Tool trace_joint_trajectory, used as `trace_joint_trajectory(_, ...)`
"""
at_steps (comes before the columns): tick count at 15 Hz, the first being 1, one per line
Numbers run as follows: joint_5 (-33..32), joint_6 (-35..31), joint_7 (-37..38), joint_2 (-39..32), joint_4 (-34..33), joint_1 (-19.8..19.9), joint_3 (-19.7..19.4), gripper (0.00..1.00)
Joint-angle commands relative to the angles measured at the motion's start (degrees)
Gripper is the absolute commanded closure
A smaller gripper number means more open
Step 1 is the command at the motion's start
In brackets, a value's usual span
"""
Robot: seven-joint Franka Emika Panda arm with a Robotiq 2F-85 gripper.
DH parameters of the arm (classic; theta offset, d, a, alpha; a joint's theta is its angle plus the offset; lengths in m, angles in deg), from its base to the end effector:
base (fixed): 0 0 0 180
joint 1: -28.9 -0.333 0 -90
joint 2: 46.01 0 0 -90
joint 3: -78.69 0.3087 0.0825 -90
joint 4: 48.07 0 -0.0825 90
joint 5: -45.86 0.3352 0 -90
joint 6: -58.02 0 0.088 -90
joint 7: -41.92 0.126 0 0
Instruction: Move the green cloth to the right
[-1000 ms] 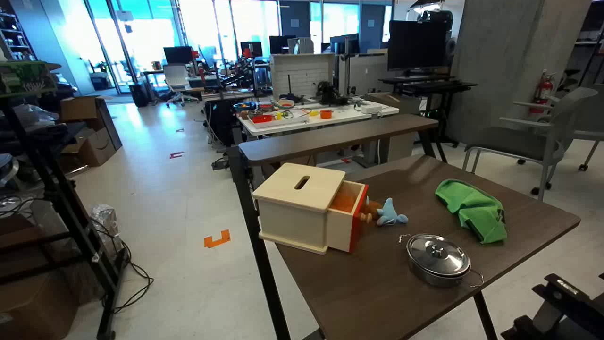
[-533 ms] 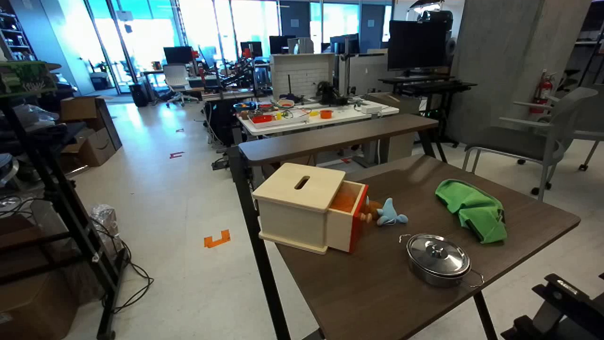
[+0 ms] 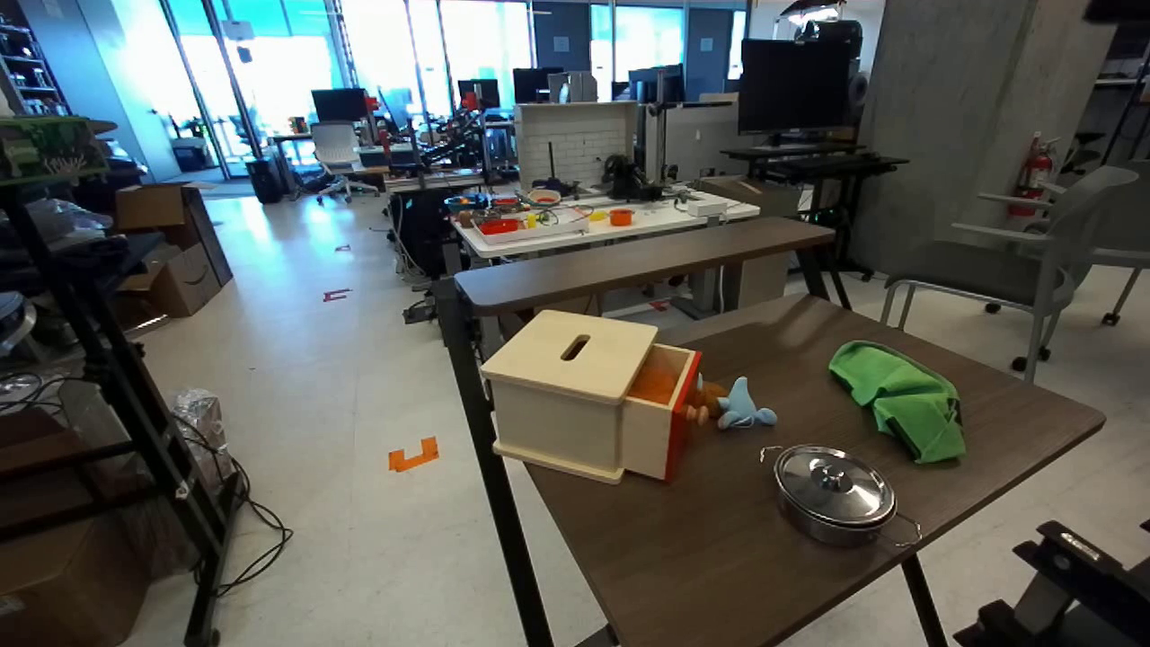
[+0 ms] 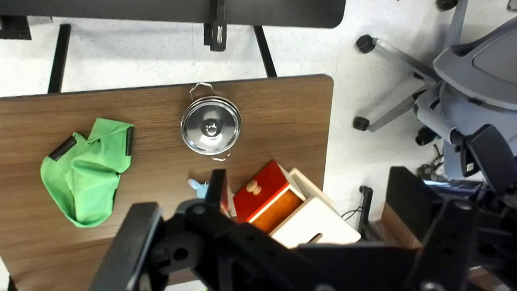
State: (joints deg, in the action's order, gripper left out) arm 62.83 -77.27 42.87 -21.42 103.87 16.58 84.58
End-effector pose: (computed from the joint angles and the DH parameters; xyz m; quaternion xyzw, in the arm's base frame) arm 0.3479 0.1218 0.3974 -0.9923 -0.0488 -0.0541 0.0997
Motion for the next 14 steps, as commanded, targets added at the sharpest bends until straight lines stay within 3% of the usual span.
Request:
trace_joint_trajectory(1, -2.73, -7.93, 1.81, -7.05, -2.44, 3.02, 0.49, 0.00)
trace_joint_trajectory(8, -8.57, -14.39, 4.36, -21.76, -8.29, 10.10, -3.02, 0.00)
trace_joint_trajectory(14, -6.80, -17.46, 2.24, -36.08, -16.22, 13.16, -6.22, 0.00)
